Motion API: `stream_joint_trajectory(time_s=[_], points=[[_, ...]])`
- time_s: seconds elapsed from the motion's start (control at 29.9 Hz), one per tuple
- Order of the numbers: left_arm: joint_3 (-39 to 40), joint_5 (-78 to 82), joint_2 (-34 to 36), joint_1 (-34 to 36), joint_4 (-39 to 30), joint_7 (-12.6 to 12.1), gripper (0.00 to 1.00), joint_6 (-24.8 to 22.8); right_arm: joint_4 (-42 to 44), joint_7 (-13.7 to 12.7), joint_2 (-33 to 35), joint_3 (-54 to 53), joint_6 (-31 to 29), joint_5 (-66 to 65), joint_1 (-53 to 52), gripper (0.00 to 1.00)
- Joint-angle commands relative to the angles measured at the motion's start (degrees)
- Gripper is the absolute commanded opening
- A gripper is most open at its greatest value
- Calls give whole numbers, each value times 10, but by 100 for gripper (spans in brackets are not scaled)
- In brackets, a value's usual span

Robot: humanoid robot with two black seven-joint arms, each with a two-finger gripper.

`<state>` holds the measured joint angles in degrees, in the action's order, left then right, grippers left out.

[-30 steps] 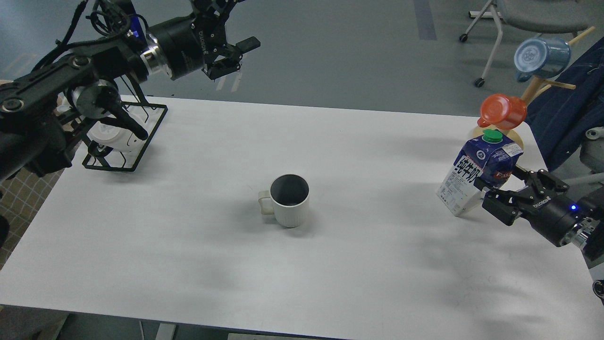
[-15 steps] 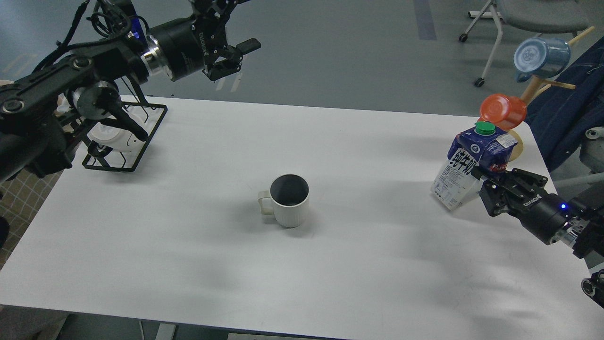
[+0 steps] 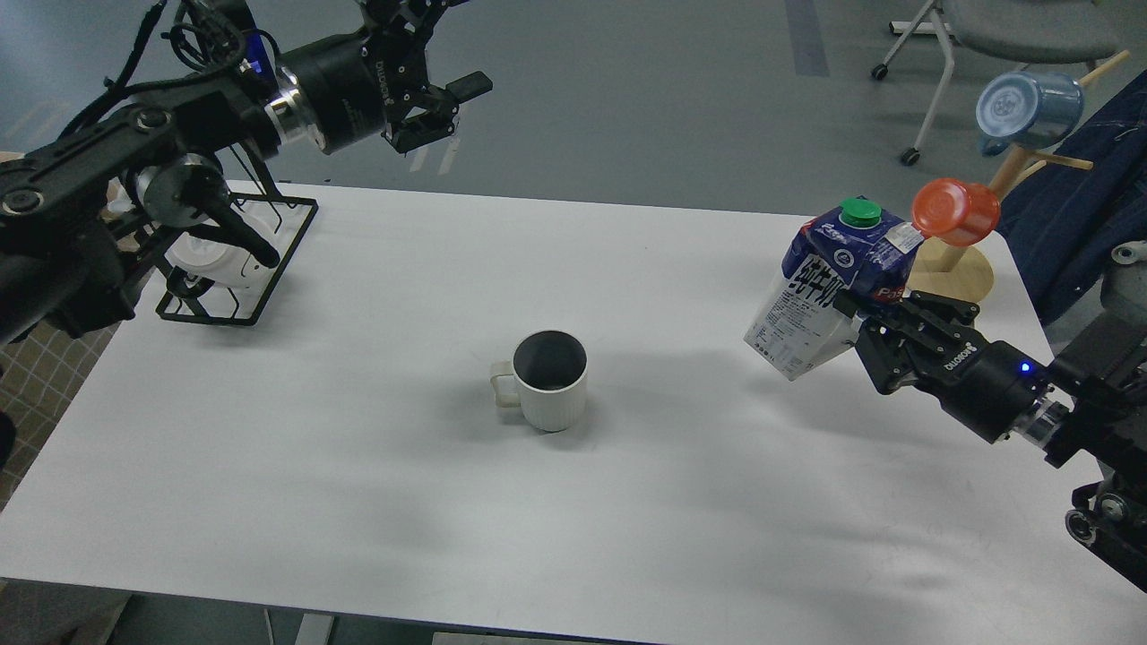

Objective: Place cup and milk with both arms
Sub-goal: 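Carry the milk carton with the right gripper beside the white mug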

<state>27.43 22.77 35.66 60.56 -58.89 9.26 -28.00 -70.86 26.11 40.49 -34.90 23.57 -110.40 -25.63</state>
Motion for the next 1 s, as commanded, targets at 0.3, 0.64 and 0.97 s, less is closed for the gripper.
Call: stream_joint_trajectory(time_s=[0.3,0.64,0.97], points=[[0,0,-1,-1,0,1,96,0,83,0,-120,70,-17,-36,-86,0],[0,1,1,-5,0,1,96,0,142,1,-194,102,-16,-44,-114,0],[0,1,1,-8,0,1,96,0,157,3,-218,103,-16,-44,-115,0]])
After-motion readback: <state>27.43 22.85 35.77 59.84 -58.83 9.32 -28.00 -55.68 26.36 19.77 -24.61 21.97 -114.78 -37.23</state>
